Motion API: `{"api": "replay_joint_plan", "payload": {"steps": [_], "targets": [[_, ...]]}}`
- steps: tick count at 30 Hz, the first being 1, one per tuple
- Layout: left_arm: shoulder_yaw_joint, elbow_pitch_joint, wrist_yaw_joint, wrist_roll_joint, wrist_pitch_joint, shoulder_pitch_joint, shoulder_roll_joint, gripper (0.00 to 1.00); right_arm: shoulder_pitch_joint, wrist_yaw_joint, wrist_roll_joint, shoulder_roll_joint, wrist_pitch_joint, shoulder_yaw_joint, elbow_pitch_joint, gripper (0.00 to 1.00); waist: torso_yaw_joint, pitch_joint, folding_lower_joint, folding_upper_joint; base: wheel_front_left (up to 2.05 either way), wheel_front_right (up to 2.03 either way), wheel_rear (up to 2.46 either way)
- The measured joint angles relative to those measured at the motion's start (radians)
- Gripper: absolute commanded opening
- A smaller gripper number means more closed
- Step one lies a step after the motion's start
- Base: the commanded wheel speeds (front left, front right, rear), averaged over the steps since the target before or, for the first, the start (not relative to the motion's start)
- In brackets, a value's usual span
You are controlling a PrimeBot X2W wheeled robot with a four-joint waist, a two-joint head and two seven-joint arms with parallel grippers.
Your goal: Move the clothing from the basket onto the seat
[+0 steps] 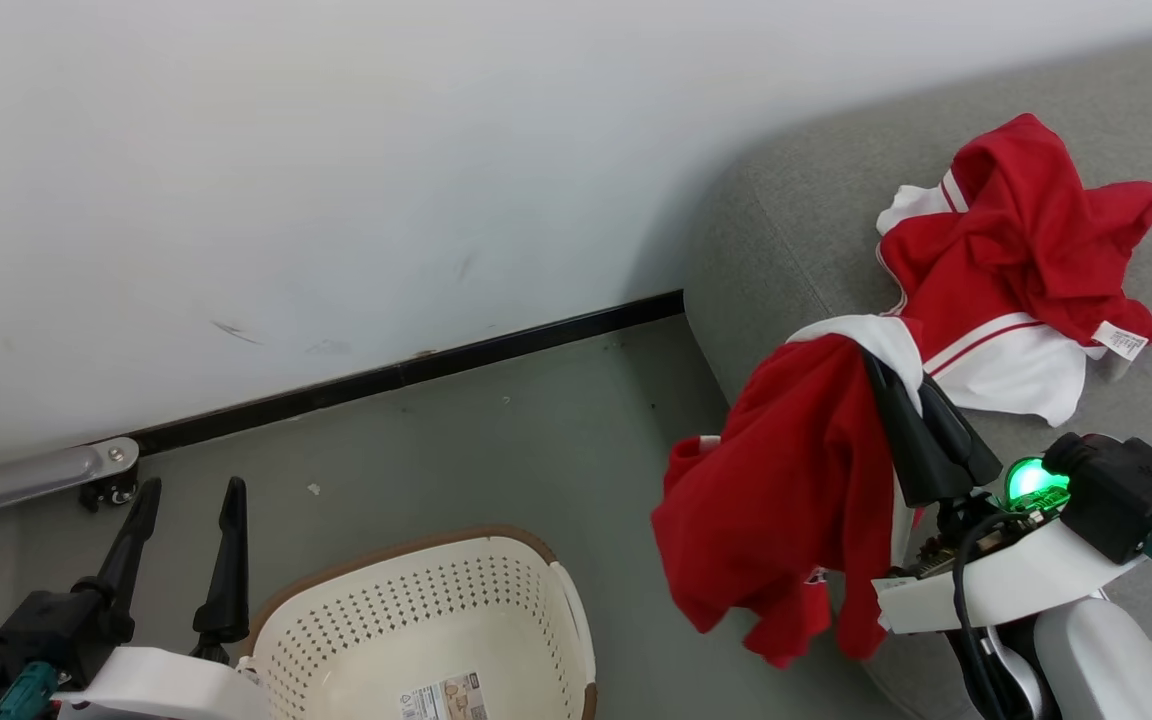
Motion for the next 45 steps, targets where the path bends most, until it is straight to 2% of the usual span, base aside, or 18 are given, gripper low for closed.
{"api": "replay_joint_plan", "payload": {"steps": [22, 40, 45], "targets": [[-0.004, 0.021, -0.02, 0.0, 0.0, -0.035, 0.006, 1.0, 0.022, 0.0, -0.024, 0.014, 0.0, -0.012, -0.033, 0.0, -0.15, 0.025, 0.0, 0.0, 0.0, 0.0, 0.0], [0.021, 0.007, -0.01, 0.007, 0.0, -0.035, 0.02, 1.0, 0.023, 0.0, -0.024, 0.018, 0.0, 0.017, -0.032, 0.0, -0.259, 0.058, 0.0, 0.0, 0.0, 0.0, 0.0], [0.026, -0.011, -0.002, 0.008, 0.0, -0.034, 0.029, 1.0, 0.018, 0.0, -0.028, 0.018, 0.0, -0.01, -0.012, 0.0, -0.272, 0.074, 0.0, 0.0, 0.0, 0.0, 0.0]]}}
